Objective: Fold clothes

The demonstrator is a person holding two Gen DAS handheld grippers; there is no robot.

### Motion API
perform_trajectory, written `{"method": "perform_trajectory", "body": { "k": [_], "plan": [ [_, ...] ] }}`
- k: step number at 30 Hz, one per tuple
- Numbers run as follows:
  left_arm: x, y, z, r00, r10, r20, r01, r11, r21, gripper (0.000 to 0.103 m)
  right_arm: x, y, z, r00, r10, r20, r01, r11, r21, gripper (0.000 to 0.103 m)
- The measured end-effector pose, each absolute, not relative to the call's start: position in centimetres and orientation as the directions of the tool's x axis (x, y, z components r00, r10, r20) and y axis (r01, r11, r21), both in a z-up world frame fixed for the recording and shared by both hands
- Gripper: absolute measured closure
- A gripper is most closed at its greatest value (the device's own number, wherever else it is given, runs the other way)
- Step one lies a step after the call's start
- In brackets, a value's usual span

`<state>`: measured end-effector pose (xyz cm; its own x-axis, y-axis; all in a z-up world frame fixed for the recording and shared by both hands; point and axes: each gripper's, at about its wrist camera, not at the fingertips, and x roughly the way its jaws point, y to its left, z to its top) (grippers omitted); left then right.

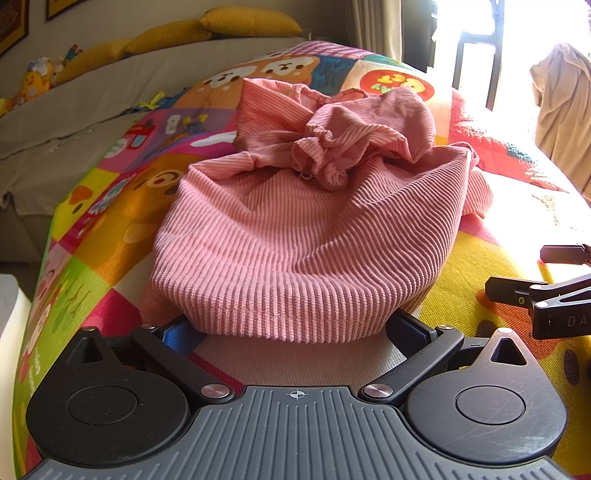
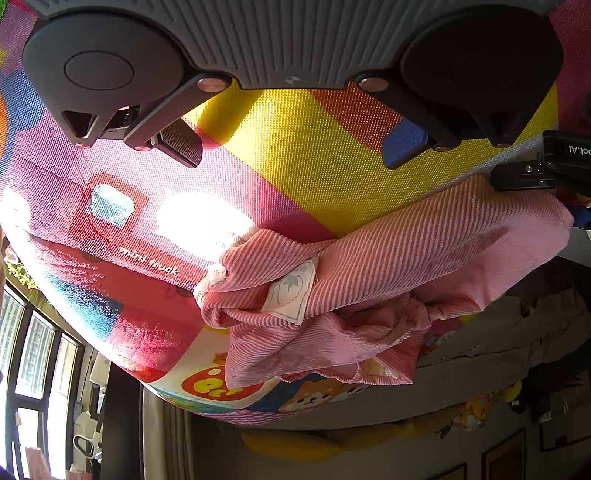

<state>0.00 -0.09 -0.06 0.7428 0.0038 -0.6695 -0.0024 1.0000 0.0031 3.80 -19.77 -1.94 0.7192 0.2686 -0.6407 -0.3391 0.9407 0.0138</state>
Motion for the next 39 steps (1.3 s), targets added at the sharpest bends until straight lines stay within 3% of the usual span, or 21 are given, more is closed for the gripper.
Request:
{"method": "perform_trajectory", "body": {
  "k": [33,39],
  "plan": [
    [0.0,-0.1,-0.1,0.742,0.006,-0.670,-0.003,1.000,0.006,0.000,3.8,-19.7,-1.9,0.718,0.268,-0.642,-0.340,0.940,0.013,0.000],
    [0.1,-0.2,0.0,0.733,0.008,-0.680,-0.003,1.000,0.009,0.000,5.8,-20.2,-0.8,0.632,0.295,-0.717,-0.344,0.935,0.081,0.000]
  ]
}}
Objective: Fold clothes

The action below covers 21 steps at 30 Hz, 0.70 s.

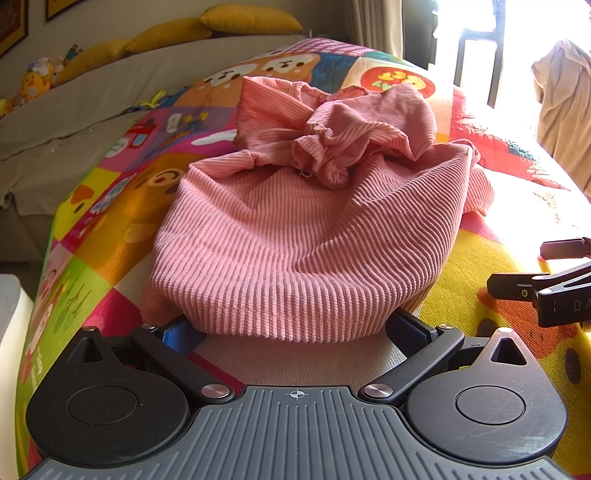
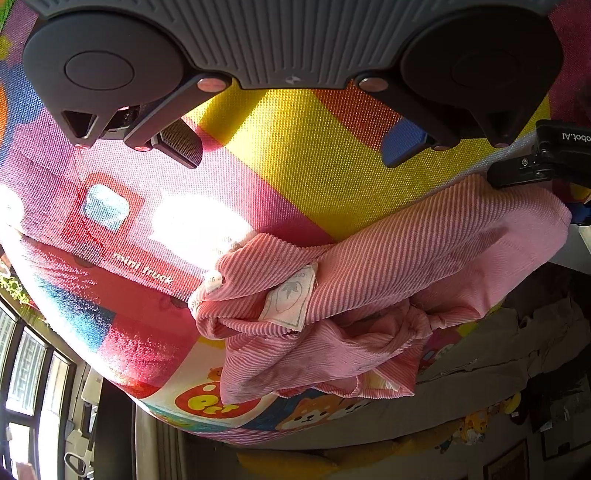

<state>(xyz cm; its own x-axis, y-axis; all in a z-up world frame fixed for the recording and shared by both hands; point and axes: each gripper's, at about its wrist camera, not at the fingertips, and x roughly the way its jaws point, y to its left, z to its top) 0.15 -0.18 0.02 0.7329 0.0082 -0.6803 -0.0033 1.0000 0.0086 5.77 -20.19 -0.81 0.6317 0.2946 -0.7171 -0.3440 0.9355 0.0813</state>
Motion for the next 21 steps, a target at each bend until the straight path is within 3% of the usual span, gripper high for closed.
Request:
{"method": "perform_trajectory", "body": {
  "k": [5,7,9,12,16,21],
  "plan": [
    [0.3,0.0,0.4,0.706,-0.013,-0.708,0.023,1.000,0.004,0.000,7.5,-20.4,0.1,0.534,0.317,-0.784,-0.365,0.923,0.124,0.000],
    [0.1,0.2,1.3,0.678,-0.080,-0.731,0.067,0.997,-0.046,0.000,7.9,-20.2,0.2,0.500,0.314,-0.807,-0.404,0.909,0.104,0.000],
    [-0.6,0.7,3.2,0.681,-0.206,-0.702,0.153,0.979,-0.138,0.000,7.8,-19.8,0.3,0.459,0.318,-0.829,-0.497,0.866,0.057,0.000],
    [-1.0,1.4,6.6,0.717,-0.300,-0.630,0.244,0.954,-0.177,0.000,8.9,-21.1,2.0,0.396,0.438,-0.807,-0.564,0.810,0.162,0.000],
    [3.3,3.1,9.5,0.799,-0.233,-0.554,0.214,0.972,-0.101,0.000,13.6,-21.8,5.1,0.496,0.507,-0.705,-0.511,0.827,0.235,0.000],
    [14.3,6.7,6.4,0.772,-0.151,-0.618,0.057,0.984,-0.170,0.000,21.9,-21.1,6.5,0.600,0.502,-0.622,-0.434,0.858,0.274,0.000]
  ]
}}
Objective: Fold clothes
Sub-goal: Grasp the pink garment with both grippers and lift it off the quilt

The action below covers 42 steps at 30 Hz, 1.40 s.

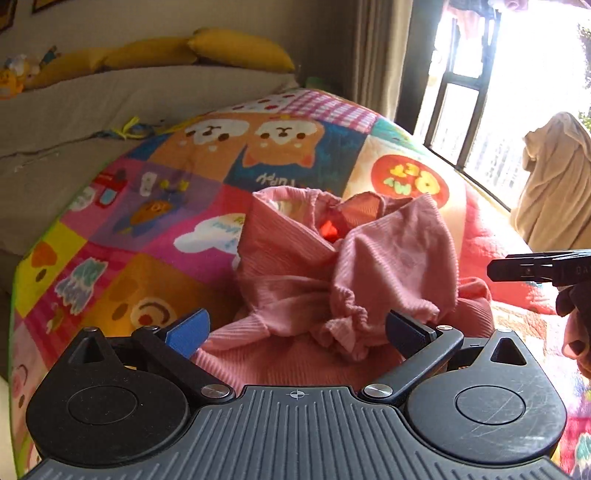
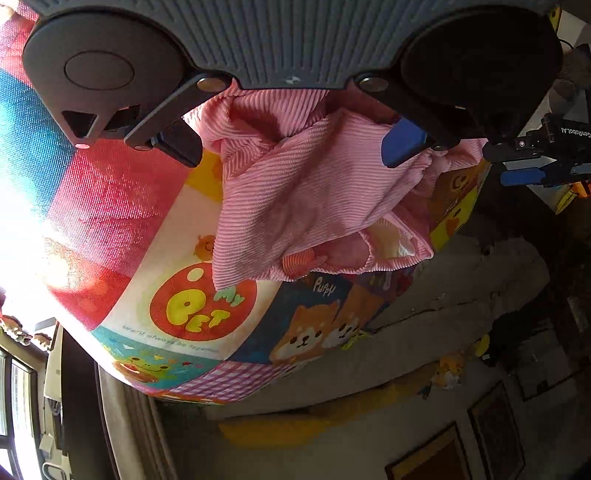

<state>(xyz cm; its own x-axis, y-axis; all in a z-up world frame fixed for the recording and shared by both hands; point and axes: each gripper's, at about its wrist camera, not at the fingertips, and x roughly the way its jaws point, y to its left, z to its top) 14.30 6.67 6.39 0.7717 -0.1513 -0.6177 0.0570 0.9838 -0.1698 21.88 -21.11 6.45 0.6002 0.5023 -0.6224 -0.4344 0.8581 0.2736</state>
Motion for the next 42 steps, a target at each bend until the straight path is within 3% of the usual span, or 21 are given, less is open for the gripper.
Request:
{"method": "perform_trajectory", "body": {
  "k": [5,11,17,21,25,32,39,40,42],
  "plan": [
    [20.5,7.2,2.3,0.705,-0.244,-0.666,0.111,0.966,-0.236,0.000,28.3,-18.4,2.1,0.520,0.551,-0.652,-0.408,0.831,0.377,0.000],
    [19.4,6.0,1.1,0.597,-0.416,-0.686,0.206,0.906,-0.371,0.000,27.2,-18.9,0.3,0.378,0.644,-0.665,-0.461,0.754,0.468,0.000],
    [14.3,3.0,1.1,0.510,-0.497,-0.702,0.302,0.867,-0.395,0.000,19.0,-20.7,0.5,0.332,0.630,-0.702,-0.575,0.725,0.379,0.000],
    [9.6,2.0,1.4,0.443,-0.544,-0.712,0.343,0.837,-0.427,0.000,12.8,-22.9,1.5,0.271,0.624,-0.733,-0.578,0.714,0.395,0.000],
    [5.9,3.1,2.1,0.483,-0.491,-0.725,0.310,0.870,-0.383,0.000,7.0,-25.1,3.5,0.327,0.598,-0.732,-0.588,0.735,0.338,0.000],
    [1.9,5.9,5.7,0.710,-0.222,-0.668,0.168,0.975,-0.145,0.000,-2.2,-22.2,7.0,0.694,0.456,-0.558,-0.648,0.733,-0.207,0.000],
    [0.7,4.5,8.9,0.765,-0.175,-0.620,0.172,0.983,-0.065,0.000,-2.9,-12.3,2.5,0.749,0.391,-0.534,-0.647,0.607,-0.463,0.000],
    [0.6,4.1,9.2,0.772,-0.170,-0.613,0.180,0.983,-0.046,0.000,-2.7,-11.9,2.1,0.787,0.359,-0.502,-0.605,0.611,-0.510,0.000],
    [0.4,3.0,9.5,0.790,-0.141,-0.596,0.190,0.982,0.019,0.000,-1.2,-13.6,2.7,0.918,0.222,-0.327,-0.385,0.693,-0.609,0.000]
  ]
}}
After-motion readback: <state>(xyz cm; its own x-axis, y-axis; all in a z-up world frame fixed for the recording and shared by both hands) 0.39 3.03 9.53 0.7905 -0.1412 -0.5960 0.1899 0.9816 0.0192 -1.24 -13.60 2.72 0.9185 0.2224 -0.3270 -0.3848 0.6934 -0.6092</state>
